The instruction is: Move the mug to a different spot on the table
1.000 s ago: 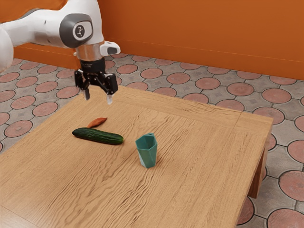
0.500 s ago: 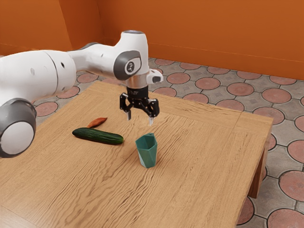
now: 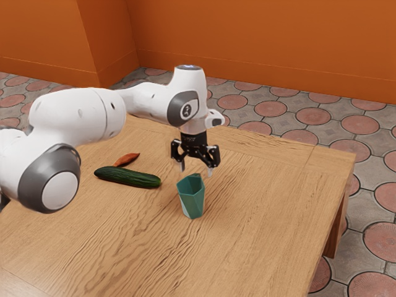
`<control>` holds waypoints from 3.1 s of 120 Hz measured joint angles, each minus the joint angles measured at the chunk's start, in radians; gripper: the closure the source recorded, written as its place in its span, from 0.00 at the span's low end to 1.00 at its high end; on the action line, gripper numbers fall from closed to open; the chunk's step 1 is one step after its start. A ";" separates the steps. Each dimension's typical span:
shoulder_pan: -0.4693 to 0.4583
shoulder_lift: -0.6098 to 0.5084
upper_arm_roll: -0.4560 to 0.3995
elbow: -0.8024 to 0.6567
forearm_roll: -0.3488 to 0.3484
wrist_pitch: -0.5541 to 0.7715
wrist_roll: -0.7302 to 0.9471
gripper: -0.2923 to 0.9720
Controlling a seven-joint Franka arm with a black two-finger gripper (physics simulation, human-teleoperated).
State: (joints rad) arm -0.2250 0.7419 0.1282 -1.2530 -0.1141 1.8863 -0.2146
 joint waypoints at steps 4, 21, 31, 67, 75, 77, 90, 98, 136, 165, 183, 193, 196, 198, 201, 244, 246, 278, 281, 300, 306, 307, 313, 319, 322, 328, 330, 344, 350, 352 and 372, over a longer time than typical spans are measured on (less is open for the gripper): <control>0.004 0.009 -0.001 0.003 -0.004 0.002 -0.002 0.24; 0.007 0.035 -0.004 0.011 -0.013 0.008 -0.008 0.24; 0.008 0.049 -0.004 0.011 -0.016 0.010 -0.012 0.24; 0.000 0.045 -0.003 -0.005 -0.037 0.012 -0.020 0.24; -0.002 0.040 -0.002 -0.014 -0.038 0.012 -0.022 0.25; -0.002 0.040 -0.002 -0.015 -0.039 0.012 -0.022 0.25; -0.001 0.038 -0.002 -0.019 -0.041 0.012 -0.024 0.33; 0.001 0.039 -0.002 -0.019 -0.042 0.011 -0.025 0.41; 0.007 0.035 -0.004 -0.011 -0.043 -0.026 -0.029 0.69; 0.130 0.009 -0.081 0.026 -0.111 -0.249 -0.032 0.76; 0.178 0.008 -0.085 0.029 -0.126 -0.369 -0.032 0.80; 0.210 0.012 -0.085 0.032 -0.126 -0.411 -0.032 0.80; 0.219 0.014 -0.086 0.037 -0.126 -0.421 -0.031 0.80; 0.223 0.015 -0.086 0.041 -0.126 -0.427 -0.031 0.80; 0.227 0.018 -0.085 0.052 -0.125 -0.435 -0.031 0.80; 0.280 0.107 -0.085 0.157 -0.120 -0.463 -0.031 0.81; 0.281 0.108 -0.086 0.158 -0.120 -0.462 -0.031 0.81; 0.284 0.129 -0.085 0.164 -0.119 -0.433 -0.032 0.81; 0.286 0.131 -0.084 0.164 -0.119 -0.431 -0.032 0.81; 0.296 0.138 -0.084 0.163 -0.119 -0.422 -0.032 0.80; 0.297 0.140 -0.084 0.163 -0.120 -0.419 -0.033 0.78; 0.297 0.140 -0.084 0.163 -0.121 -0.419 -0.033 0.76; 0.296 0.141 -0.084 0.162 -0.125 -0.413 -0.033 0.66; 0.295 0.142 -0.084 0.162 -0.128 -0.404 -0.034 0.58; 0.294 0.142 -0.084 0.162 -0.129 -0.398 -0.034 0.54; 0.293 0.141 -0.084 0.162 -0.131 -0.384 -0.034 0.48; 0.293 0.141 -0.084 0.162 -0.131 -0.378 -0.034 0.46; 0.290 0.122 -0.082 0.163 -0.123 -0.312 -0.028 0.36; 0.283 0.110 -0.082 0.162 -0.104 -0.285 -0.023 0.34; 0.280 0.104 -0.082 0.160 -0.096 -0.275 -0.020 0.33; 0.233 -0.118 -0.077 -0.037 -0.015 -0.171 0.030 0.28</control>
State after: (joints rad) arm 0.0077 0.6237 0.0515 -1.2899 -0.1287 1.7156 -0.1842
